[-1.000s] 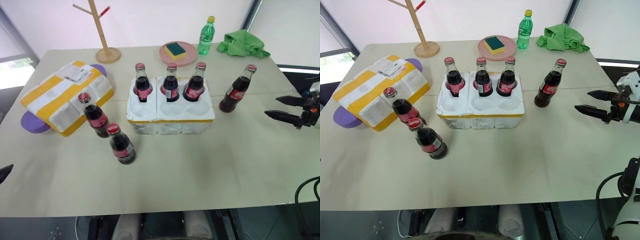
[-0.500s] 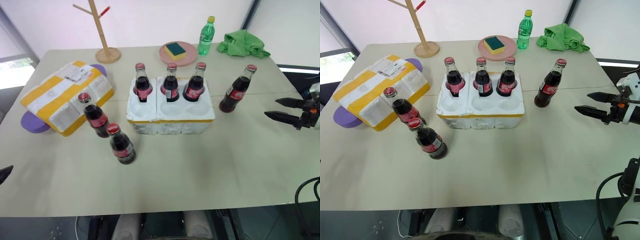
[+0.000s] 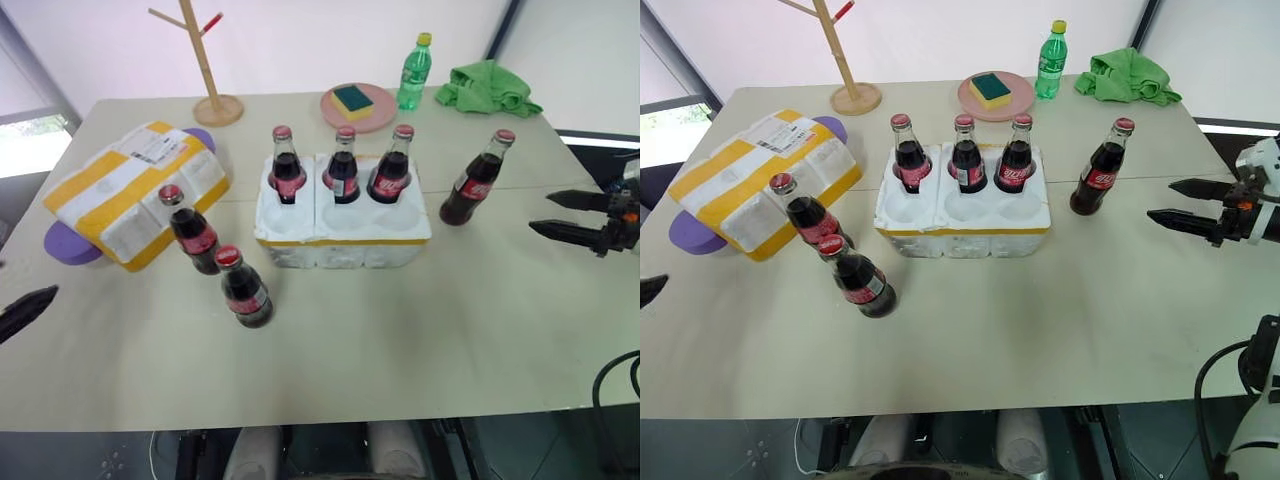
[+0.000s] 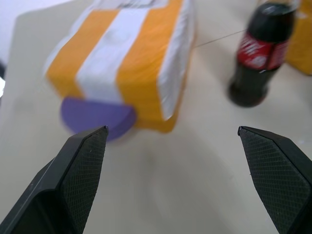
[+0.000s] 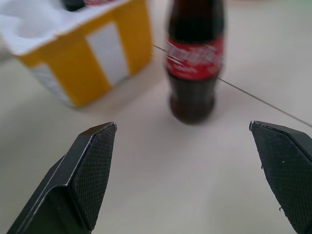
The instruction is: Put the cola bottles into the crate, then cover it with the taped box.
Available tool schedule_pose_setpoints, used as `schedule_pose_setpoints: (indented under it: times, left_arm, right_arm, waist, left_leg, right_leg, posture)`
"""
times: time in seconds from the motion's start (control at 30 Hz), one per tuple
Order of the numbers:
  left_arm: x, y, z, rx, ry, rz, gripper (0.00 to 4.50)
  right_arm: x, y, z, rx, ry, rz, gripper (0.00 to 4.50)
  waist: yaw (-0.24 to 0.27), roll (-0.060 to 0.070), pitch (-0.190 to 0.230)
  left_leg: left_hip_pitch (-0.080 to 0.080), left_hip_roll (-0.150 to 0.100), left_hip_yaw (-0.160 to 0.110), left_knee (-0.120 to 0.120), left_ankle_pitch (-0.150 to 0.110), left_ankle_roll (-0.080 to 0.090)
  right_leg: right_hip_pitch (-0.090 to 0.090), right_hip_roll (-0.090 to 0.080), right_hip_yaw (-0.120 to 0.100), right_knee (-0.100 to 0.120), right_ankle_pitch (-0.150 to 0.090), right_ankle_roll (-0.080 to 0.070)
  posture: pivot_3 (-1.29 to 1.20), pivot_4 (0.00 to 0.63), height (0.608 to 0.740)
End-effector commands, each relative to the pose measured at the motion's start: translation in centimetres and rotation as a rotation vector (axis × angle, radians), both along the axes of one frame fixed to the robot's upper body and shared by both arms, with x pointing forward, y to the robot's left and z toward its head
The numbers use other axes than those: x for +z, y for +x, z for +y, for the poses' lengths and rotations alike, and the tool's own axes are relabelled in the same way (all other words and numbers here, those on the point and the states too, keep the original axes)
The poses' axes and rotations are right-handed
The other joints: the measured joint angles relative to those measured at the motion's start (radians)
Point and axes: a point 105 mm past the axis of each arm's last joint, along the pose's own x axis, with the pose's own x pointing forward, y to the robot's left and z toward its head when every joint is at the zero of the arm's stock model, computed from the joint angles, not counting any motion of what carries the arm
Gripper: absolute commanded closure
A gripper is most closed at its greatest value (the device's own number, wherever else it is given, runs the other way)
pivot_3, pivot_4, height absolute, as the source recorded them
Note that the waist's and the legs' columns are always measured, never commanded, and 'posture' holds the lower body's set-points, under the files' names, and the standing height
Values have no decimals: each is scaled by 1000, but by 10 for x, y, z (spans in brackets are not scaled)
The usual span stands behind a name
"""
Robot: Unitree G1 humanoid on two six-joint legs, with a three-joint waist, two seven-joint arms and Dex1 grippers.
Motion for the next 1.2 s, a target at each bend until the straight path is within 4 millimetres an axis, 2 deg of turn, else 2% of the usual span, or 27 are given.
schedule_pose_setpoints:
  times: [0.03, 0.2, 0.37, 0.5, 0.67, 0.77, 0.97, 1.2]
  left_arm:
    - [11, 13, -18, -82, 10, -22, 44]
    - [12, 33, -30, -156, -12, -17, 44]
    - [-9, 54, -36, -201, -47, 17, 44]
    - [-30, 69, -48, -242, -75, 43, 44]
    - [-54, 89, -60, -256, -98, 34, 44]
    - [-51, 106, -66, -252, -105, -18, 44]
    - [-53, 124, -83, -306, -103, -39, 44]
    - [-48, 129, -96, -376, -110, -45, 44]
  right_arm:
    - [24, -10, 15, 102, -15, -42, 0]
    - [39, -36, 49, 285, 34, 1, 0]
    - [61, -64, 99, 522, 116, 22, 0]
    - [63, -82, 123, 637, 135, 43, 0]
    - [59, -80, 129, 634, 129, 26, 0]
    - [60, -77, 131, 624, 136, 14, 0]
    - [62, -71, 136, 621, 142, -14, 0]
    - [64, -67, 136, 595, 145, -31, 0]
  waist:
    - [1, 0, 0]
    - [6, 1, 0]
    - [5, 2, -1]
    - [26, 2, -1]
    - [53, 1, -2]
    - [65, 1, -2]
    - [58, 0, -2]
    - [55, 0, -2]
  left_leg:
    - [0, 0, 0, 0, 0, 0]
    - [0, 0, -1, -1, 0, 0]
    - [1, 1, 0, 0, 0, 0]
    - [1, 1, 0, 1, 0, 0]
    - [-1, 0, 0, 2, 0, 0]
    - [-3, 0, -1, 5, 0, 0]
    - [-4, 0, 0, 12, 0, 0]
    - [-4, 0, 0, 14, 0, 0]
  right_leg:
    - [0, 0, 0, 0, 0, 0]
    - [-1, 0, 0, 1, 0, 1]
    - [-1, 1, 1, 2, 0, 1]
    - [-1, 1, 0, 2, 1, 0]
    - [-1, 1, 0, 1, 2, 2]
    - [-1, 1, 0, 1, 4, 5]
    - [2, 1, 0, 0, 7, 8]
    - [2, 1, 0, 0, 10, 7]
  posture:
    - [0, 150, 740]
    - [0, 150, 740]
    - [0, 150, 740]
    - [0, 150, 740]
    - [0, 150, 740]
    - [0, 150, 740]
    - [0, 150, 740]
    - [0, 150, 740]
